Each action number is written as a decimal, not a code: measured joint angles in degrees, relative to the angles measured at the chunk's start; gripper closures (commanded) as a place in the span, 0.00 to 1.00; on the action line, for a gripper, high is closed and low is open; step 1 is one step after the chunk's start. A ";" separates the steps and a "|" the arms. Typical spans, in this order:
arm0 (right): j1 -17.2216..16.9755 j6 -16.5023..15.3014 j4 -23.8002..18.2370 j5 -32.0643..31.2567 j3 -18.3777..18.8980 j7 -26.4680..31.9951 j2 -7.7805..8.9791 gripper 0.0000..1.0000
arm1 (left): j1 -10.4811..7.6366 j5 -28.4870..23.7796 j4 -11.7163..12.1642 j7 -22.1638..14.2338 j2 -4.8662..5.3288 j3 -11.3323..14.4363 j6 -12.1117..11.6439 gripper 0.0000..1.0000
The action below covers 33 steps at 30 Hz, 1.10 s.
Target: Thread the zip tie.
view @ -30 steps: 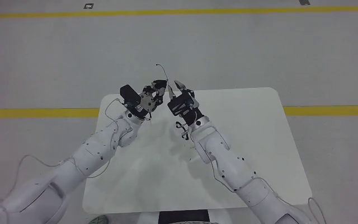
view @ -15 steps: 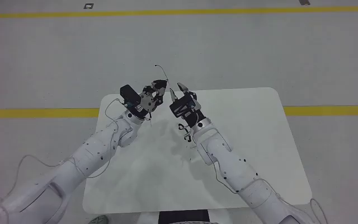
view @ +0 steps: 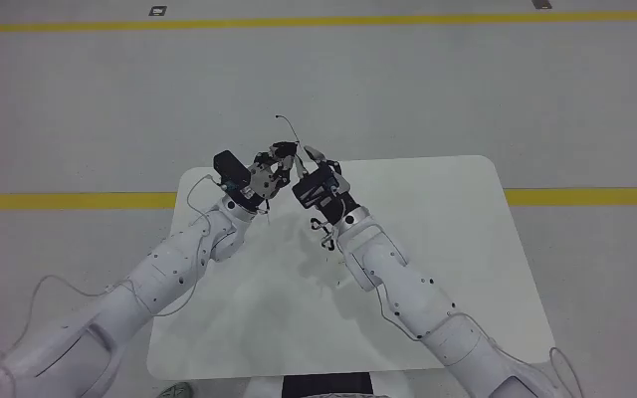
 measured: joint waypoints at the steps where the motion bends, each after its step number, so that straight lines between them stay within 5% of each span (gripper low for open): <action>1: 0.13 -0.06 0.10 0.00 -0.07 0.07 -0.08 0.87 | 0.00 0.00 0.00 0.00 0.00 0.00 0.00 1.00; 20: 2.33 1.69 2.44 0.00 -0.68 0.98 -1.40 1.00 | 0.00 0.00 0.00 0.00 0.00 0.00 0.00 1.00; 33: 1.66 2.56 2.83 0.00 0.04 1.41 -1.09 1.00 | 0.00 0.00 0.00 0.00 0.00 0.00 0.00 1.00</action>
